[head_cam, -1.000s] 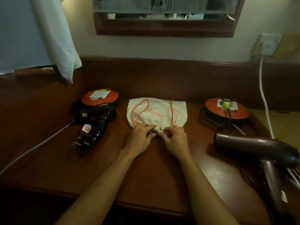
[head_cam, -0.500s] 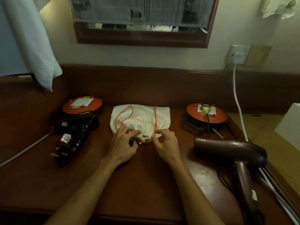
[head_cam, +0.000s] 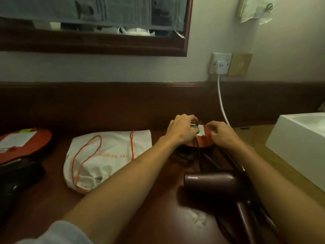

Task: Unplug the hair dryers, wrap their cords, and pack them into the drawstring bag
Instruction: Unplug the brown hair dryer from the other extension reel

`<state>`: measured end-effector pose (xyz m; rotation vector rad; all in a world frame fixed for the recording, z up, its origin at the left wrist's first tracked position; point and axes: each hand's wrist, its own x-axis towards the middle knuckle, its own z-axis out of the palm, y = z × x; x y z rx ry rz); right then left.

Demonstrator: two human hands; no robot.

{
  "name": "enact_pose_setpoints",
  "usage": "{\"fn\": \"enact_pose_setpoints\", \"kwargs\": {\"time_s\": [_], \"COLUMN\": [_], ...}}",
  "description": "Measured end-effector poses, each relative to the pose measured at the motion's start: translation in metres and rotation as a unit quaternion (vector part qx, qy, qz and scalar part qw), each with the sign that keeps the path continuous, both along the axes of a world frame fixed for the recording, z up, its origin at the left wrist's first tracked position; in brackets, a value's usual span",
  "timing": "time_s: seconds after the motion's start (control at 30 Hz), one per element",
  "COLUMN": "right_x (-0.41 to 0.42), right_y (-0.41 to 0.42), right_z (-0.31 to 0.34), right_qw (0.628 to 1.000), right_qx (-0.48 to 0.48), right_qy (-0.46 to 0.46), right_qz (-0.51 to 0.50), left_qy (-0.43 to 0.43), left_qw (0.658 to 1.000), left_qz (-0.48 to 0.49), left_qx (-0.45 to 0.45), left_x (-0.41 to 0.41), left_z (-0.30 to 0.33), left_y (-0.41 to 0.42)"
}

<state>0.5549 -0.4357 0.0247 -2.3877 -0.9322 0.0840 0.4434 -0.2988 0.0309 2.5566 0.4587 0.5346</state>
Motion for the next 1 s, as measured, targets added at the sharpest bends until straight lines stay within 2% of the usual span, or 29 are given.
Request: {"fn": "enact_pose_setpoints", "kwargs": {"time_s": [0.1, 0.17, 0.37, 0.5, 0.57, 0.73, 0.87, 1.0], "right_x": [0.029, 0.044, 0.057, 0.058, 0.054, 0.032, 0.017, 0.008], "right_y": [0.013, 0.020, 0.026, 0.029, 0.030, 0.044, 0.067, 0.082], "right_z": [-0.011, -0.022, -0.027, -0.022, -0.020, -0.008, -0.006, -0.015], "right_qw": [0.999, 0.997, 0.987, 0.984, 0.988, 0.995, 0.988, 0.982], "right_qx": [-0.032, -0.067, -0.145, -0.171, -0.153, -0.089, -0.153, -0.160], "right_qy": [0.035, 0.028, 0.009, -0.003, 0.012, 0.040, -0.026, -0.085], "right_qz": [0.025, 0.037, 0.065, 0.045, 0.031, 0.026, -0.015, -0.048], "left_qy": [0.070, 0.081, -0.002, 0.013, 0.027, 0.007, 0.023, 0.010], "left_qw": [0.997, 0.996, 0.998, 0.999, 0.999, 0.985, 0.987, 0.988], "left_qz": [0.007, 0.000, 0.009, -0.001, -0.024, -0.094, -0.074, -0.071], "left_qx": [0.021, 0.034, 0.056, 0.052, 0.026, -0.145, -0.142, -0.137], "left_x": [0.026, 0.029, 0.032, 0.030, 0.026, 0.007, 0.004, 0.007], "left_z": [-0.021, -0.045, -0.078, -0.073, -0.064, -0.063, -0.082, -0.084], "left_y": [0.012, 0.017, 0.023, 0.025, 0.031, 0.048, 0.050, 0.051]}}
